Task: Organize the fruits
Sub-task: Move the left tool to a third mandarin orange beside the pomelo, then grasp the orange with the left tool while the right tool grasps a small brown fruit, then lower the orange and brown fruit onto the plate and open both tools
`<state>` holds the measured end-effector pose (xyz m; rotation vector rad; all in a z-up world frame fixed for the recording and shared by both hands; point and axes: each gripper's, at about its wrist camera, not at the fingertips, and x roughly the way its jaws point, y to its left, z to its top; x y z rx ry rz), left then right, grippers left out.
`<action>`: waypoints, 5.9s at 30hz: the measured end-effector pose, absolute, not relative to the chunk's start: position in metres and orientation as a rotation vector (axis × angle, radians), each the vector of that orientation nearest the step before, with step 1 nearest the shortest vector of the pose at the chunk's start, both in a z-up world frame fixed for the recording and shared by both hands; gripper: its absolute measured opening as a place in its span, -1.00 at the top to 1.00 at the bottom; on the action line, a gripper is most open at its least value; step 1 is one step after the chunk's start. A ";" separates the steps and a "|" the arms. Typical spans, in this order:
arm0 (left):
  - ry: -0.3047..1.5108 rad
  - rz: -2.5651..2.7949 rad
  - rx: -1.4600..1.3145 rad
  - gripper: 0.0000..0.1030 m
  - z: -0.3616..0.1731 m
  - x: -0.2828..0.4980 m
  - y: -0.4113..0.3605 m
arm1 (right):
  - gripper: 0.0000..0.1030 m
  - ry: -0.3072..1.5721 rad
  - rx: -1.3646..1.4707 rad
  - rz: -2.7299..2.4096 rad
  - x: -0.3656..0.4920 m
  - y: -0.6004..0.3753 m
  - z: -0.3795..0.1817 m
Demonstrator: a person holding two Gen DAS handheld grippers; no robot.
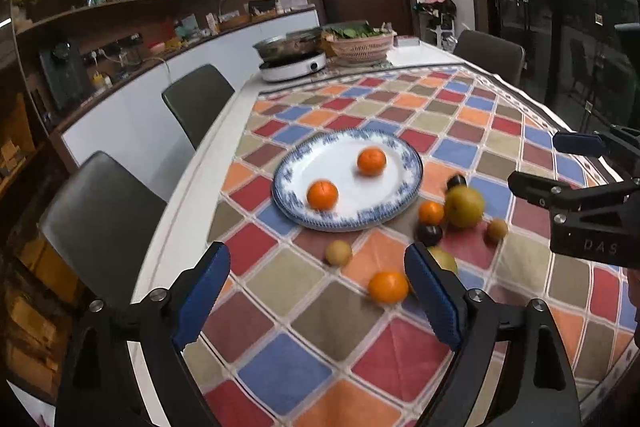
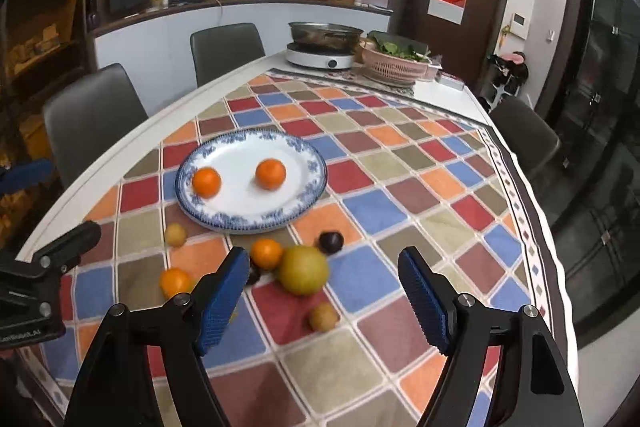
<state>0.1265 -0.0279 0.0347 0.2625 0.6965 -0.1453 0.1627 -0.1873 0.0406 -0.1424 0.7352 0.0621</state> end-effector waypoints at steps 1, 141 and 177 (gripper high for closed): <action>0.708 -0.149 0.254 -0.74 0.031 0.124 -0.027 | -0.50 0.740 -0.140 0.060 0.160 -0.188 0.038; 0.800 -0.304 0.144 0.27 0.037 0.245 -0.022 | 0.48 0.820 -0.079 0.348 0.267 -0.162 0.033; 1.045 -0.209 0.077 0.04 -0.024 0.372 -0.015 | 0.32 1.057 0.042 0.259 0.412 -0.153 -0.025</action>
